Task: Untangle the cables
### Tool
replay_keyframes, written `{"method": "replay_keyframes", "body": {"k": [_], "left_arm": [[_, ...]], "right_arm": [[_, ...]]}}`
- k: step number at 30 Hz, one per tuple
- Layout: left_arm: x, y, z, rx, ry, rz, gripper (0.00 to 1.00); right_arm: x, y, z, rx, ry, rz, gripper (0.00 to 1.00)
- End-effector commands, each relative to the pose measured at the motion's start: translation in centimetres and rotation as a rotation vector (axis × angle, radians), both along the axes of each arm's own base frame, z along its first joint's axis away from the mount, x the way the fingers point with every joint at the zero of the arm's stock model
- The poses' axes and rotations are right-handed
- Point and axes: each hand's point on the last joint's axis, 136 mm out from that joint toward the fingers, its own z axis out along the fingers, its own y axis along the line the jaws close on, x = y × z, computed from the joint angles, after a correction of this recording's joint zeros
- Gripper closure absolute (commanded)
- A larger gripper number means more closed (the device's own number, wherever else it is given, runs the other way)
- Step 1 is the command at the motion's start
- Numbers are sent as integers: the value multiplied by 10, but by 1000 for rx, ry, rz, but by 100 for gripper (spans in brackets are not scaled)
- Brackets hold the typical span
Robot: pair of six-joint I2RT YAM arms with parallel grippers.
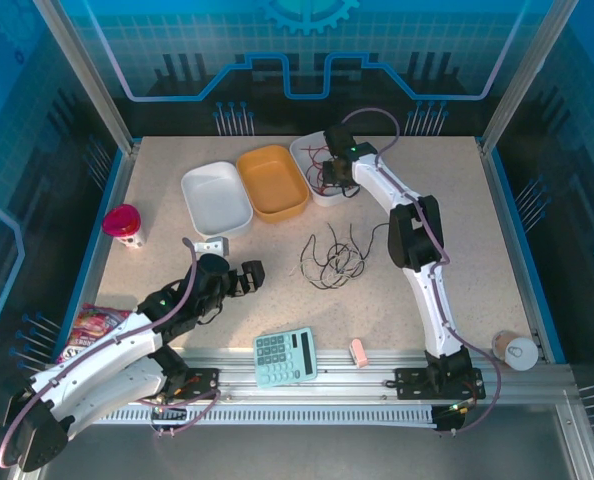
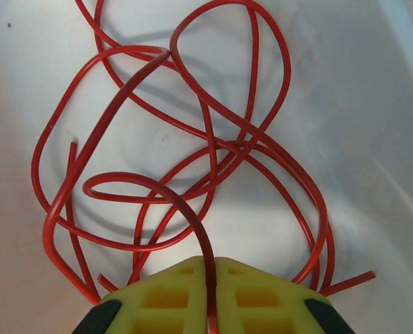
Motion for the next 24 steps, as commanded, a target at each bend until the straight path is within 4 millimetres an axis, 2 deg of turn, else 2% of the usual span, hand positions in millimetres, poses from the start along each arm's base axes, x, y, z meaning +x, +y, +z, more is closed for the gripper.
{"method": "replay_keyframes", "body": {"k": [1,4,9,10,11,12,16,24], "left_arm": [[3,1,3,-11,-9,13,1],[4,0,6,-12,-12,7,1],[5,-3,9,-22,-16,-1,1],[5,-3,9,-24,-15,-1,1],[6,-4,10,-28,-17,-3,1],[6,-4,11,-32,-18,-2,1],[6,-6,13,-42,-19,-5,1],[8,-11,21,-48,-32,-25,1]], "right_arm": [[2,-2,18,11,-11,18,84],[0,-1,36,15,-36,31,73],[-8,0,69,20,-89,57,67],[-10,0,68,17,-88,60,65],[-12,-1,86,26,-117,62,64],[-14,-1,93,27,-130,62,63],[-23,-5,112,26,-163,60,56],[-45,-6,143,56,-213,81,53]]}}
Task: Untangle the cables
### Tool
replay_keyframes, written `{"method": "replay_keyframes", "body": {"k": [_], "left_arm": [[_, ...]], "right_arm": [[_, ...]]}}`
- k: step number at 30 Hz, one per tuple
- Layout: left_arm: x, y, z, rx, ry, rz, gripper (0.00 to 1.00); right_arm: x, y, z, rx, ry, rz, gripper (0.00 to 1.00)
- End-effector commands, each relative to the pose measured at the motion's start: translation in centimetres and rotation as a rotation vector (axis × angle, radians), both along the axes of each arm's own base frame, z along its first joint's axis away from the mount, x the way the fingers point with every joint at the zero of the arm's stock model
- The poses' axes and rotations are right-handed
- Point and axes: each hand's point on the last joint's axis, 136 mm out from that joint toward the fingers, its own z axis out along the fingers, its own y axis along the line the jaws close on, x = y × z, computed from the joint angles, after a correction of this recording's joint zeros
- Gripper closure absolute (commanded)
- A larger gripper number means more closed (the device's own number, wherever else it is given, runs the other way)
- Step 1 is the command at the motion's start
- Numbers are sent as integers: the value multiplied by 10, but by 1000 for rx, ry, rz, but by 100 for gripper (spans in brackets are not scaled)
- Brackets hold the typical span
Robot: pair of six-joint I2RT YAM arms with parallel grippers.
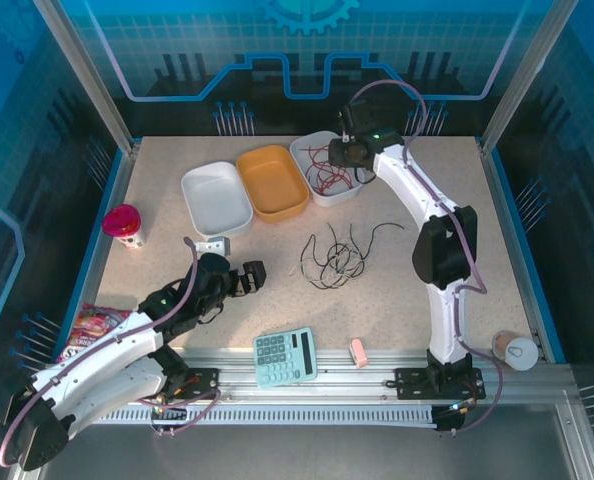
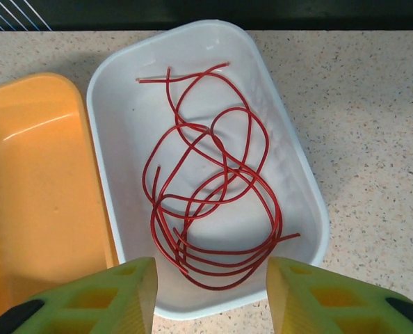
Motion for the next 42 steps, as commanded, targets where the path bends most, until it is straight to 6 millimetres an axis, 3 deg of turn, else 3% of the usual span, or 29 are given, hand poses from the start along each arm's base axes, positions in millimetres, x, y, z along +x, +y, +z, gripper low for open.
{"method": "replay_keyframes", "body": {"k": [1,10,15,16,17,18,24,28,32,38,42], "left_arm": [[9,-6,22,-36,-42,-7,1],[15,-19,27,-36,-37,-50,1],[24,-33,36,-36,-27,-92,1],[26,-37,38,-35,-23,-104,1],[28,-41,40,-35,-20,-116,3],[30,-45,41,-36,-14,-125,4],[46,-67,38,-2,58,-179,9],[52,-75,23,93,147,-236,9],[48,-92,4,146,245,-357,20],[37,-109,-16,169,337,-498,38],[38,-110,-28,199,367,-521,42]], "right_arm": [[-15,4,13,13,-23,30,53],[-62,-7,17,36,-40,39,49],[-99,-23,12,74,-48,3,28],[-106,-25,12,86,-51,-1,22],[-115,-29,8,93,-45,-9,7],[-123,-32,8,99,-45,-16,0],[-173,-64,-3,119,-45,-110,0],[-203,-86,-10,92,-34,-161,0],[-229,-108,-19,73,-28,-226,0],[-253,-130,-33,83,-33,-310,0],[-258,-138,-38,87,-32,-353,0]]}}
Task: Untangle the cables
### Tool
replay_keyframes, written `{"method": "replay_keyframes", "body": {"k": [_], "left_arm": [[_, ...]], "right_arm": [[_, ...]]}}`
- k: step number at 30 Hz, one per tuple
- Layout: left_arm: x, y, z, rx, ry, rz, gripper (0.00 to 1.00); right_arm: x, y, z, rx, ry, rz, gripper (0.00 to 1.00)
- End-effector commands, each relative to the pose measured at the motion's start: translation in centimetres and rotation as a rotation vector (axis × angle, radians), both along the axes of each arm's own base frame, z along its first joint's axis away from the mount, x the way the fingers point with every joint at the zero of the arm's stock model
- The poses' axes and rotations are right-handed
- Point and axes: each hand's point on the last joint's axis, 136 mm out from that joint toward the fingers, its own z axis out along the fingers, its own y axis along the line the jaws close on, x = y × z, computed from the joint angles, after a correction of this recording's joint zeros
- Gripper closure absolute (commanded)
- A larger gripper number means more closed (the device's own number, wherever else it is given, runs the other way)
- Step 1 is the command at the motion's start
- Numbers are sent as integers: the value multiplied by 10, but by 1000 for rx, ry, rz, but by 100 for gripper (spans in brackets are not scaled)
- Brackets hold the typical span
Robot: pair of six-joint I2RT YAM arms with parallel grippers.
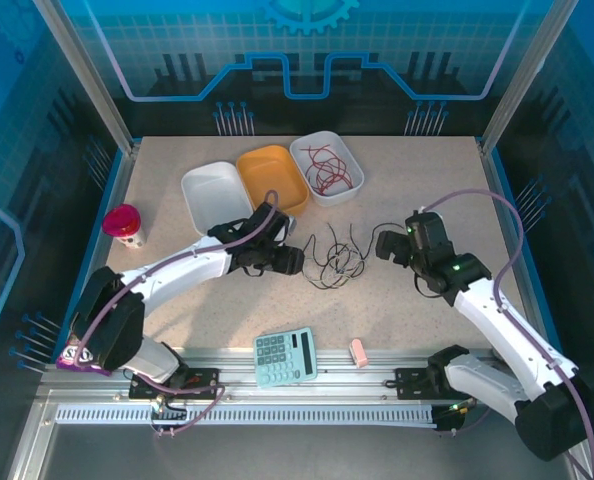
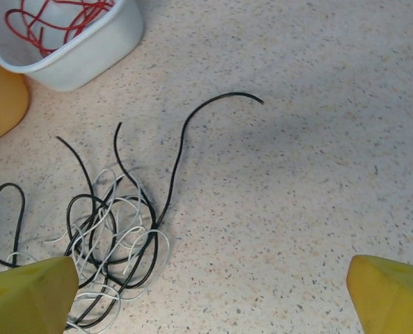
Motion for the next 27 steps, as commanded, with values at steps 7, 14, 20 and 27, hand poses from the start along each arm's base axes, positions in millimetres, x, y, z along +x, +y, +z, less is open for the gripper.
{"method": "replay_keyframes", "body": {"k": [7,14,20,27], "left_arm": [[8,-10,-24,81,44,-114,48],[12,-18,-41,93,81,-145,57],[13,-21,-54,97,104,-147,68],[8,-25,-46,58,104,-149,100]], "right_arm": [[-4,-19,-14,-18,48,-140,0],[-6,-18,-14,-21,55,-125,0],[-4,-10,-21,-31,99,-72,0],[4,16,-34,-1,135,23,0]]}}
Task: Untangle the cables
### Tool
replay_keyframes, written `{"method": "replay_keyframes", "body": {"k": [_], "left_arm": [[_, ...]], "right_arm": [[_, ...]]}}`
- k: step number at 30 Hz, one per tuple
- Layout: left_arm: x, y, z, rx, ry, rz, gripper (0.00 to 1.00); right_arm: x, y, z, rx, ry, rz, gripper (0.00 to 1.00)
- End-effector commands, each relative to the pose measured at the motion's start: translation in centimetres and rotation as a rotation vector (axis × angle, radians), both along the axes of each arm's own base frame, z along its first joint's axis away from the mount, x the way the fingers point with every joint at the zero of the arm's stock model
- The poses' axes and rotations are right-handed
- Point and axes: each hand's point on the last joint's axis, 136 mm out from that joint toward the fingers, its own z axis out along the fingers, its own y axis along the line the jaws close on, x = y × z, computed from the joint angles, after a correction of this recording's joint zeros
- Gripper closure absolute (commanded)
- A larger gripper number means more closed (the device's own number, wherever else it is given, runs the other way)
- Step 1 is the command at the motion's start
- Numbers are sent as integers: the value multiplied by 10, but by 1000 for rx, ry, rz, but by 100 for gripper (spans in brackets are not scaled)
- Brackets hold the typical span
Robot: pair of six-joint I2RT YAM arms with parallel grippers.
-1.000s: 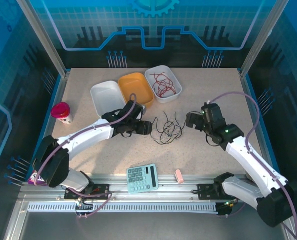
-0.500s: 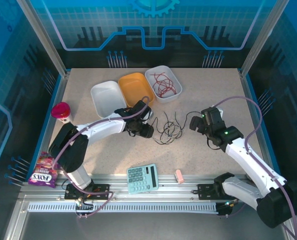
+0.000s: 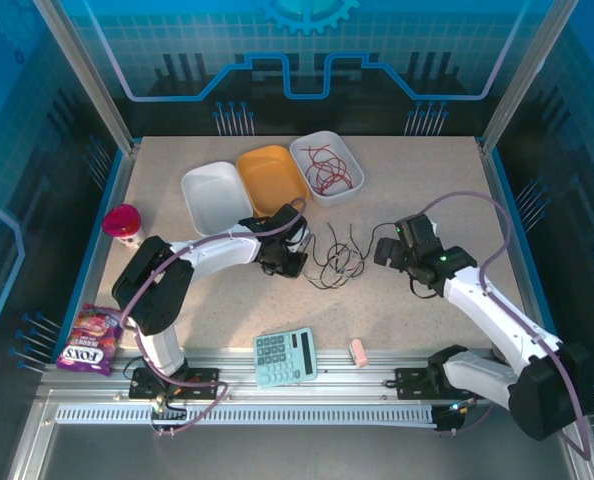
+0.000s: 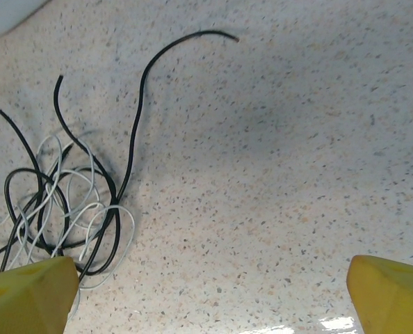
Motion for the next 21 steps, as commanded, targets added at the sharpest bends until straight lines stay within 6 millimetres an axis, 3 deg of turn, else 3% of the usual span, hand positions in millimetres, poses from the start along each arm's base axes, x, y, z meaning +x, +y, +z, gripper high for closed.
{"method": "replay_keyframes", "body": {"k": [1,12,15,21], "left_arm": [[-1,-7,21,-57,-21,-17,100],[-20,1,86,-179,-124,6,100],[-25,1,102,-220,-148,3,100],[-31,3,129,-272,-192,-3,100]], "right_arm": [[8,17,6,36,-21,48,0],[24,65,-7,71,32,200,0],[35,82,1,50,31,239,0],[53,107,-13,-1,84,290,0]]}}
